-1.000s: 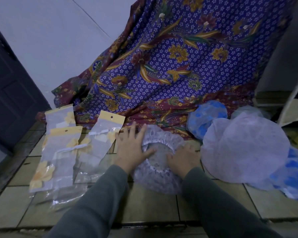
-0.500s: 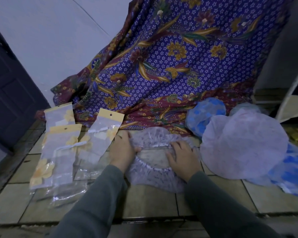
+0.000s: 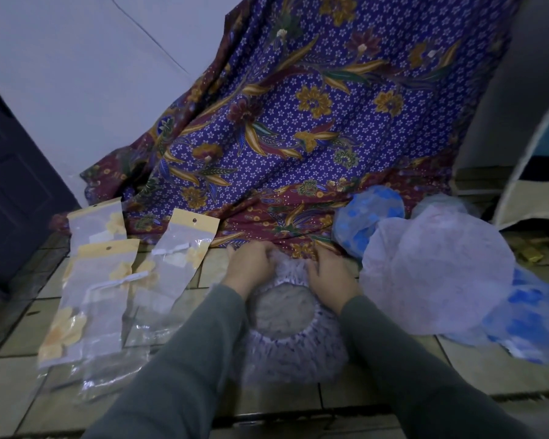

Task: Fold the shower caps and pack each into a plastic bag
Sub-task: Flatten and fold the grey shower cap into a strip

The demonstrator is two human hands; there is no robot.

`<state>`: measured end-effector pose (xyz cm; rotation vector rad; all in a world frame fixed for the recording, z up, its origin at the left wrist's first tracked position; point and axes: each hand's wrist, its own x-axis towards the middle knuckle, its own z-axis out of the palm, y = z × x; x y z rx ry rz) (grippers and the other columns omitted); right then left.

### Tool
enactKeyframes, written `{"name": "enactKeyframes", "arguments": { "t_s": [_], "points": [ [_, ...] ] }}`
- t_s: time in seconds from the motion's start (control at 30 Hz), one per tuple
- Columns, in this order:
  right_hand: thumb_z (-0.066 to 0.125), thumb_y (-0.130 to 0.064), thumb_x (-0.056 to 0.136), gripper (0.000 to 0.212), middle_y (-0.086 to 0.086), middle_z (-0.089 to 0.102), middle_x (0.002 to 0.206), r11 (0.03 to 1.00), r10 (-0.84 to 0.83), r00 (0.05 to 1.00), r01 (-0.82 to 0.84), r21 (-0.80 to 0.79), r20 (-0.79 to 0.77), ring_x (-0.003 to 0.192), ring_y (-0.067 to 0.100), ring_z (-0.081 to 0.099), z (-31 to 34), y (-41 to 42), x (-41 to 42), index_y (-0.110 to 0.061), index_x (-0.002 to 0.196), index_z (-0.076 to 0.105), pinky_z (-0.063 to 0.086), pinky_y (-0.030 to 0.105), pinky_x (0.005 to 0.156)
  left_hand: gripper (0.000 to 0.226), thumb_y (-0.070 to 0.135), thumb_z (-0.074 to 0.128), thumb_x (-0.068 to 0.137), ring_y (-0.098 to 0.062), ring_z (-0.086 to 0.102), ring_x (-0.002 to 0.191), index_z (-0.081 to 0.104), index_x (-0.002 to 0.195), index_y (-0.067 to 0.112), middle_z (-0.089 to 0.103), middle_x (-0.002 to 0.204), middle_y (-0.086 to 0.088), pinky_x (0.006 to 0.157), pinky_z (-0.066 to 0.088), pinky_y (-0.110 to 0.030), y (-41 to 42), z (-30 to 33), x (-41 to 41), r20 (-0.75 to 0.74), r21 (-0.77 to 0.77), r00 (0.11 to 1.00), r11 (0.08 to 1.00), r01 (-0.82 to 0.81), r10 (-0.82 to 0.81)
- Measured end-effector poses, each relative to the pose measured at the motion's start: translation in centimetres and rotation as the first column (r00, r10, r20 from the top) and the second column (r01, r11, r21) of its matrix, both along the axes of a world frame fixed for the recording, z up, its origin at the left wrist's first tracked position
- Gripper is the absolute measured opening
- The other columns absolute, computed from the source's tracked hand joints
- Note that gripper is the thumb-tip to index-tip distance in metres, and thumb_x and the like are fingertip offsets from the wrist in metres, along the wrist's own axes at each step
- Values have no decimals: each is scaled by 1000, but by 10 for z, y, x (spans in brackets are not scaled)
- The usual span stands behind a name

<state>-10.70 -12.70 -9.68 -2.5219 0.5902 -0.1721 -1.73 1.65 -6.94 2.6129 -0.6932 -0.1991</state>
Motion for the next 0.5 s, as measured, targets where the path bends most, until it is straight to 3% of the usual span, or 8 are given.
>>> {"name": "enactKeyframes", "arguments": {
  "t_s": [0.03, 0.1, 0.17, 0.27, 0.4, 0.5],
  "points": [
    [41, -30, 98, 44, 16, 52, 132, 999, -17, 1000, 17, 28, -5, 121, 30, 48, 3, 0, 0, -8, 136, 44, 38, 34, 98, 20, 20, 53, 91, -18, 59, 95, 66, 105, 24, 68, 106, 1, 93, 38, -33, 3, -1, 0, -67, -154, 998, 988, -27, 17],
    [44, -29, 98, 36, 12, 58, 119, 986, -84, 996, 80, 145, 20, 110, 26, 53, 9, 0, -1, -8, 126, 51, 40, 30, 90, 8, 19, 61, 90, -12, 62, 89, 68, 93, 21, 69, 95, 6, 78, 42, -24, 9, 1, -1, -204, -416, 979, 907, -64, -25],
    [48, -27, 97, 28, 4, 57, 101, 939, -142, 989, 120, 321, 46, 92, 16, 52, 14, 0, -2, -9, 116, 56, 35, 21, 76, 3, 20, 66, 87, -5, 62, 86, 69, 88, 22, 69, 90, 10, 74, 43, -20, 16, 7, -1, -256, -525, 964, 848, -73, -75],
    [56, -26, 93, 19, 0, 59, 94, 891, -184, 971, 100, 442, 153, 81, 8, 49, 16, 0, -3, -10, 103, 61, 29, 15, 63, 9, 24, 67, 87, -6, 61, 80, 67, 78, 25, 67, 82, 12, 69, 45, -17, 22, 10, 7, -230, -532, 973, 836, -133, 8],
    [60, -23, 91, 19, -1, 55, 96, 944, -171, 951, 83, 320, 257, 88, 11, 50, 14, 2, -2, -8, 101, 63, 28, 15, 67, 26, 39, 61, 89, -22, 61, 76, 60, 68, 24, 65, 74, 4, 70, 48, -34, 21, 2, 9, -133, -514, 951, 801, -306, 278],
    [54, -17, 94, 5, 3, 60, 98, 952, -174, 956, 102, 290, 237, 88, 17, 54, 12, -3, 0, -14, 93, 58, 33, 23, 70, 21, 32, 56, 93, -25, 59, 81, 60, 75, 21, 62, 79, -1, 69, 45, -32, 16, -4, 6, -172, -501, 954, 812, -299, 246]
  ]
}}
